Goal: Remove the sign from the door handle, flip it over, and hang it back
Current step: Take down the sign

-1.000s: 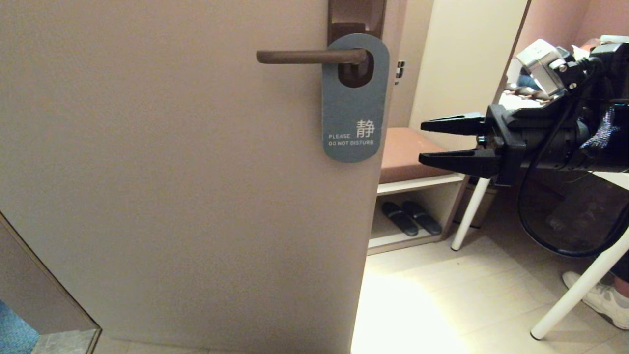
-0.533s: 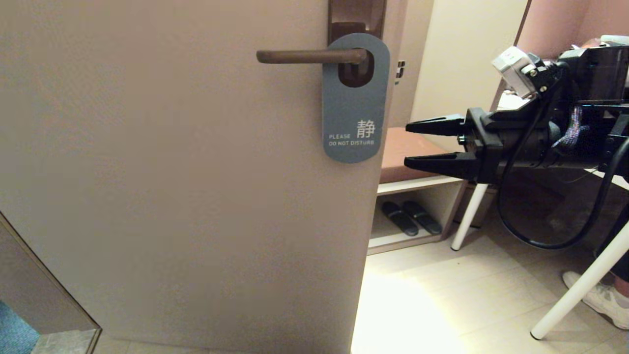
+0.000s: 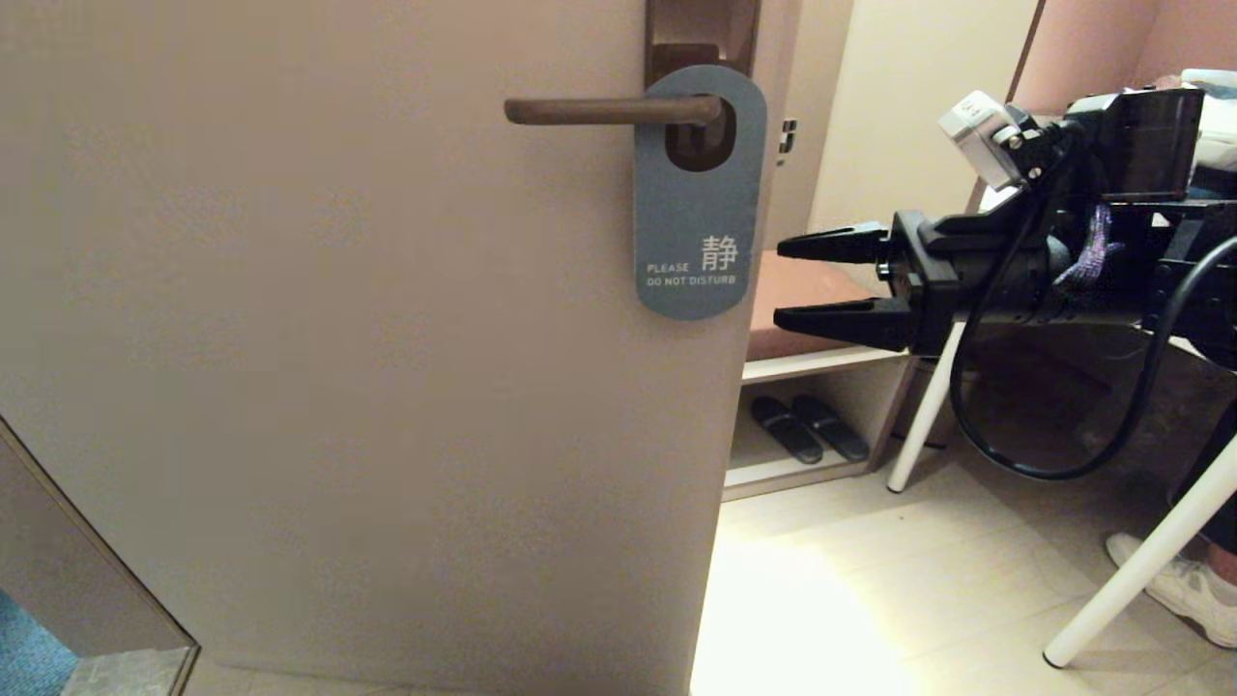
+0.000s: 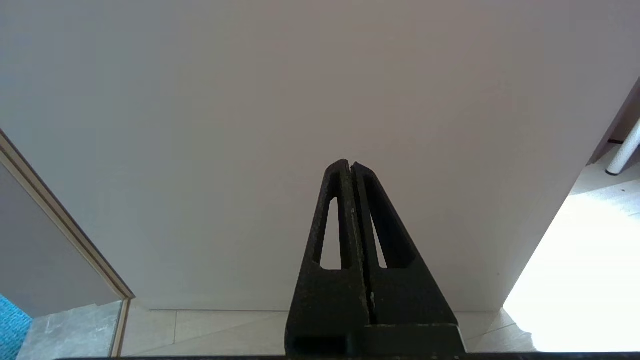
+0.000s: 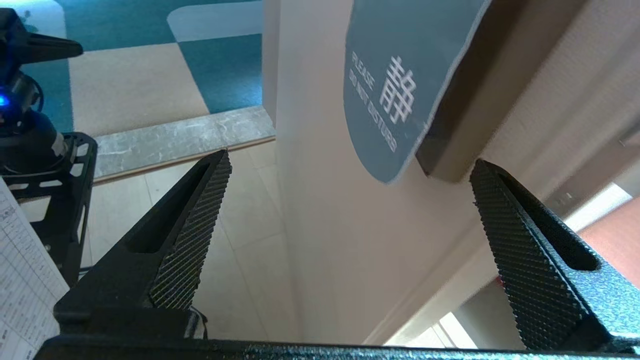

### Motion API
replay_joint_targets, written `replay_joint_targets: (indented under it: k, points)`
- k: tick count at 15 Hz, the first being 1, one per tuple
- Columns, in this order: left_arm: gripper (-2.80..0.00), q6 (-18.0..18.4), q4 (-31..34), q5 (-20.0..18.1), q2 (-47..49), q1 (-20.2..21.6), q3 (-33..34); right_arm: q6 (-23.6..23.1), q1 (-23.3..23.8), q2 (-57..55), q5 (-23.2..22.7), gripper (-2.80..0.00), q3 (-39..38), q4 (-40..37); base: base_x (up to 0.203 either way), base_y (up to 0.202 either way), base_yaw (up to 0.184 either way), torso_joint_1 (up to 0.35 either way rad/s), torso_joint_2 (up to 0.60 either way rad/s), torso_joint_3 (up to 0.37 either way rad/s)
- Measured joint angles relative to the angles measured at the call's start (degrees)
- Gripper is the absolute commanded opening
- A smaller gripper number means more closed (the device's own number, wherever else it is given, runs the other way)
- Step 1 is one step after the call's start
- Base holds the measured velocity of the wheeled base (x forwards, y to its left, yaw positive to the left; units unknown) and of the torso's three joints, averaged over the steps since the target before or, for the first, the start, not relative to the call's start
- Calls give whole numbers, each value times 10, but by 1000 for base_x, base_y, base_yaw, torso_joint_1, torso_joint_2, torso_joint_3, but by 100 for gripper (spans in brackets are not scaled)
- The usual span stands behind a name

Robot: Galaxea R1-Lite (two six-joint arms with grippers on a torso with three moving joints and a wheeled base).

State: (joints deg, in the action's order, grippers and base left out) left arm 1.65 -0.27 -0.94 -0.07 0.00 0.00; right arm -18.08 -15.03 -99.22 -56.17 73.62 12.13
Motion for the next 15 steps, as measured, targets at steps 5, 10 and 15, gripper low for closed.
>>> replay_joint_targets:
  k: [5,10,15]
  points:
    - [-280,0,0,0,0,0,0,0,-16,-8,1,0,10,0,0,0,0,0,0,0]
    - [-280,0,0,0,0,0,0,-1,-23,-17,1,0,21,0,0,0,0,0,0,0]
    - [-280,0,0,0,0,0,0,-1,-24,-22,1,0,25,0,0,0,0,0,0,0]
